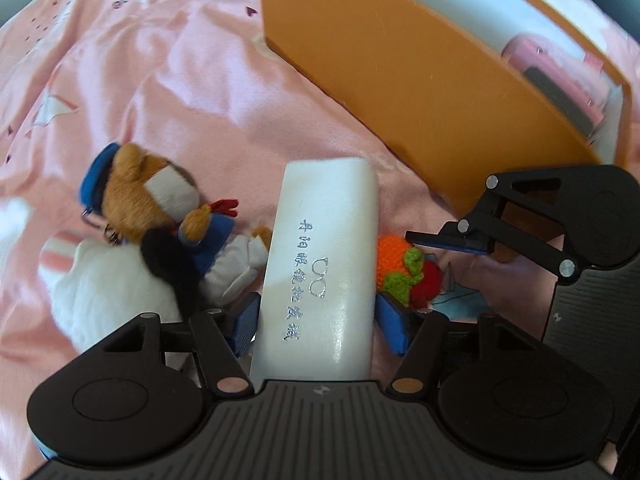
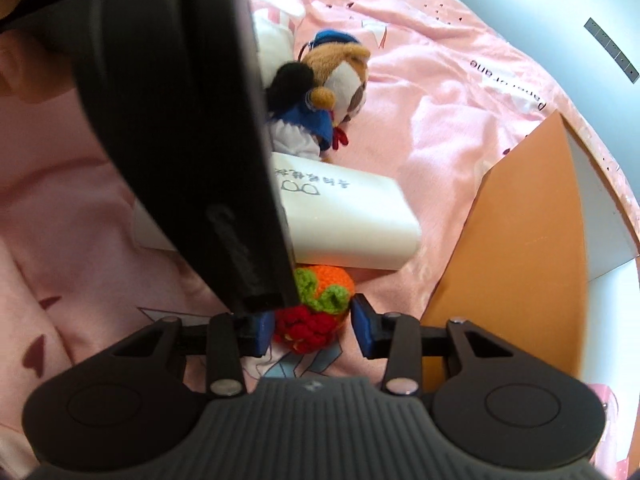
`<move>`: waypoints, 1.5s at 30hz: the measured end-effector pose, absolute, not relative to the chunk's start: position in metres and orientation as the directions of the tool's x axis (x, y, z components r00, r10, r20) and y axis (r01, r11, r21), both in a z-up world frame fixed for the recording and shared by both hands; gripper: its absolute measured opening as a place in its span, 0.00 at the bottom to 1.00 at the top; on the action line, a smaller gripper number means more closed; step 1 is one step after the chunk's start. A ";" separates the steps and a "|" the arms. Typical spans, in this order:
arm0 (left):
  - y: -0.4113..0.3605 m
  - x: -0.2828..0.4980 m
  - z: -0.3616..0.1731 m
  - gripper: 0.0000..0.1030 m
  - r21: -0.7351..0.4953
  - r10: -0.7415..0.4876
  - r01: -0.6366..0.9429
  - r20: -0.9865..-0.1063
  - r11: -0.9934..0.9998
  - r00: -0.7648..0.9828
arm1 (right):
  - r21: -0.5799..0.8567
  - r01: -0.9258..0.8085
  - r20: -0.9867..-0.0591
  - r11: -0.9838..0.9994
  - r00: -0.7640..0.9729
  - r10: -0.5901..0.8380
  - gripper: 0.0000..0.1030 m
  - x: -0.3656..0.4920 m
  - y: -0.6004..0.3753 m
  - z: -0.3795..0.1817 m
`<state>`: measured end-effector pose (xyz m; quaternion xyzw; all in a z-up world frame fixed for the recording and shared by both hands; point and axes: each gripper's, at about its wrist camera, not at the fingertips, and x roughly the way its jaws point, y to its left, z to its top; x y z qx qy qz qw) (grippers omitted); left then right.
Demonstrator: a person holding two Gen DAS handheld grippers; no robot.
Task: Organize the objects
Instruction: 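Grasp the white glasses case with the left tool while the right grasps the red knitted strawberry, then carry the glasses case and strawberry with both tools over the orange box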
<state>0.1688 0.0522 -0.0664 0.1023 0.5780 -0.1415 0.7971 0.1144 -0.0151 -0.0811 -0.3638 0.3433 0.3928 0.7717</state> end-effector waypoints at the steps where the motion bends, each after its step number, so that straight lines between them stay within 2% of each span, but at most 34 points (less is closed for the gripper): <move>1: 0.055 0.165 -0.062 0.69 -0.004 -0.111 0.335 -0.947 0.942 0.301 | -0.282 -0.857 -0.814 0.432 0.452 0.366 0.40 0.114 -0.017 -0.077; 10: 0.055 0.140 -0.018 0.69 0.013 -0.110 0.296 -0.913 0.955 0.393 | -0.312 -0.842 -0.756 0.440 0.501 0.421 0.39 0.100 -0.031 -0.041; 14: 0.058 0.133 -0.006 0.69 -0.012 -0.127 0.288 -0.915 0.958 0.383 | -0.336 -0.833 -0.728 0.440 0.526 0.440 0.39 0.094 -0.041 -0.025; 19: 0.063 0.116 -0.003 0.69 -0.086 -0.170 0.275 -0.939 0.958 0.298 | -0.244 -0.845 -0.722 0.475 0.485 0.493 0.39 0.093 -0.069 0.001; 23: 0.058 0.105 -0.007 0.69 -0.098 -0.174 0.285 -0.952 0.953 0.254 | -0.166 -0.831 -0.685 0.531 0.485 0.544 0.39 0.079 -0.079 0.032; 28: 0.050 0.106 -0.026 0.69 -0.112 -0.153 0.299 -0.982 0.947 0.115 | -0.121 -0.795 -0.659 0.594 0.512 0.551 0.39 0.092 -0.108 0.052; 32: 0.047 0.117 -0.040 0.69 -0.113 -0.131 0.285 -0.991 0.952 0.043 | -0.105 -0.749 -0.659 0.654 0.545 0.518 0.39 0.110 -0.124 0.054; 38: 0.035 0.135 -0.058 0.71 -0.122 -0.098 0.355 -0.992 0.927 -0.084 | -0.071 -0.677 -0.670 0.733 0.577 0.467 0.39 0.126 -0.155 0.055; 45: 0.023 0.152 -0.052 0.75 -0.083 -0.052 0.416 -0.995 0.906 -0.084 | -0.045 -0.611 -0.664 0.790 0.609 0.433 0.39 0.146 -0.176 0.051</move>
